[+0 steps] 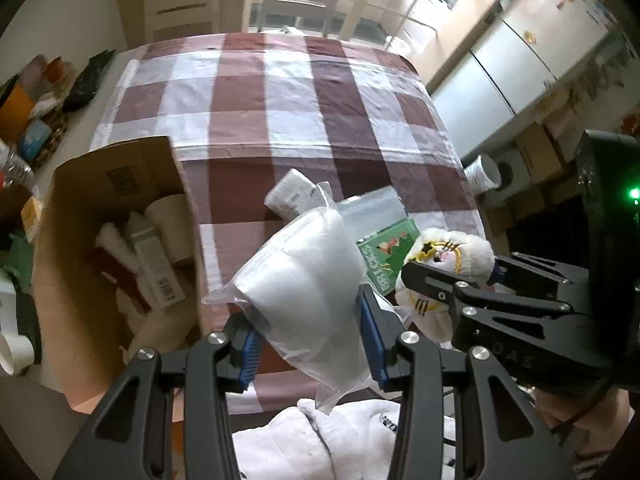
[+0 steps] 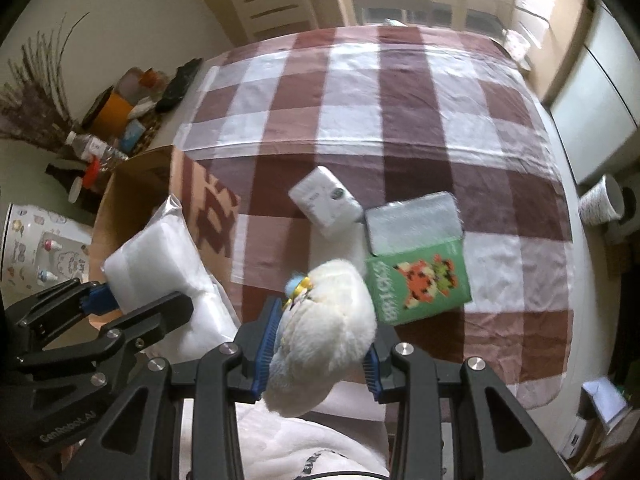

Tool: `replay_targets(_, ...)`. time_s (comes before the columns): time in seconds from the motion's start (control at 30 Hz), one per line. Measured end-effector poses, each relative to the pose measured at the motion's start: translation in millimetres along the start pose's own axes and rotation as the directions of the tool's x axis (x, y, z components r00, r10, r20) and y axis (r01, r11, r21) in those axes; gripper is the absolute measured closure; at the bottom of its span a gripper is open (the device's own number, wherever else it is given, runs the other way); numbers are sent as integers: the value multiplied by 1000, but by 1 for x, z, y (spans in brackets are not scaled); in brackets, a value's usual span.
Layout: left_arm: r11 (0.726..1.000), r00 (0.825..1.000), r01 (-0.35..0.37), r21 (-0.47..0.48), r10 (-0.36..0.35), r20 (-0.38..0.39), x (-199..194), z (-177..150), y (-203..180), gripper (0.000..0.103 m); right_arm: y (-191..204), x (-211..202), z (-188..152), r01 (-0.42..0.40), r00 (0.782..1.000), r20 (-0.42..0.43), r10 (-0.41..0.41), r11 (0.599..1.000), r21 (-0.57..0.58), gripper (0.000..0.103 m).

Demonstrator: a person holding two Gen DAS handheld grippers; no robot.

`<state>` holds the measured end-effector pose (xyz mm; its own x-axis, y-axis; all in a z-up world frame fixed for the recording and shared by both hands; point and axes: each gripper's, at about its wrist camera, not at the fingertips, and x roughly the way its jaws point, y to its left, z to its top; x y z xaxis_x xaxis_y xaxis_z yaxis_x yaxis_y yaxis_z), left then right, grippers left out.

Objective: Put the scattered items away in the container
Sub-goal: 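Carry the cotton pad bag and plush cat over the cardboard box with both tools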

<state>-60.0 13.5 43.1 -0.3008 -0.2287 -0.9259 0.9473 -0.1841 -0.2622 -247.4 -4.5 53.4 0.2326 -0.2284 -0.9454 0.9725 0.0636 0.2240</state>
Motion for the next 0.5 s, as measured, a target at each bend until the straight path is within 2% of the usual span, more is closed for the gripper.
replay_targets(0.3, 995, 998, 2, -102, 4, 56, -27, 1, 44, 59, 51, 0, 29, -20, 1000, 10, 21, 993, -120, 66)
replay_targets(0.5, 984, 995, -15, -179, 32, 92, -46, -1, 78, 59, 85, 3, 44, -37, 999, 4, 39, 978, -204, 66)
